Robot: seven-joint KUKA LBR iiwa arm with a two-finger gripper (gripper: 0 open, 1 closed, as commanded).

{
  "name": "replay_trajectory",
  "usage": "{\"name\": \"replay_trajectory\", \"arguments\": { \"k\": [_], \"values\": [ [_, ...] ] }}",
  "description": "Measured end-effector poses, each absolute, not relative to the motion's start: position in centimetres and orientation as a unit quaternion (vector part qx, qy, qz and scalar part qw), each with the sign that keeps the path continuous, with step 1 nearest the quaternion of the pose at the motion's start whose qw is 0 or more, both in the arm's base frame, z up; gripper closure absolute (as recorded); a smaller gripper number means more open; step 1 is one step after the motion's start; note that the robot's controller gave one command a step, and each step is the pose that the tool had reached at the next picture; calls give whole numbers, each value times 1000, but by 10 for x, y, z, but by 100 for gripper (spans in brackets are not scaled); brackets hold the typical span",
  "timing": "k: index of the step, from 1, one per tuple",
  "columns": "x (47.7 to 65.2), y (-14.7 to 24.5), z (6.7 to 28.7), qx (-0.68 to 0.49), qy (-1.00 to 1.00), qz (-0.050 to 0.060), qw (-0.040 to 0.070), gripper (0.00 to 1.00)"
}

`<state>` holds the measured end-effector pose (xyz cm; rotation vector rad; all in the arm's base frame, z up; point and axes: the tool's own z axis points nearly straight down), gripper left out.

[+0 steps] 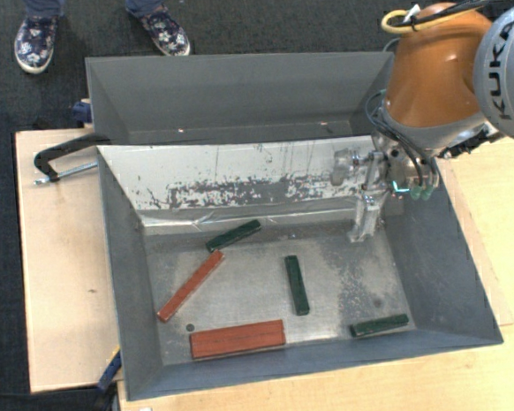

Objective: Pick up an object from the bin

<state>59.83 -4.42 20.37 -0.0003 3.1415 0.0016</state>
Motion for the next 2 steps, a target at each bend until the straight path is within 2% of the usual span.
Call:
{"name": "replay_trajectory", "arguments": {
  "k": [1,2],
  "values": [
    [599,-44,205,0,1000,0,1,0],
    [596,-49,125,-20,1000,0,2,0]
  ]
}}
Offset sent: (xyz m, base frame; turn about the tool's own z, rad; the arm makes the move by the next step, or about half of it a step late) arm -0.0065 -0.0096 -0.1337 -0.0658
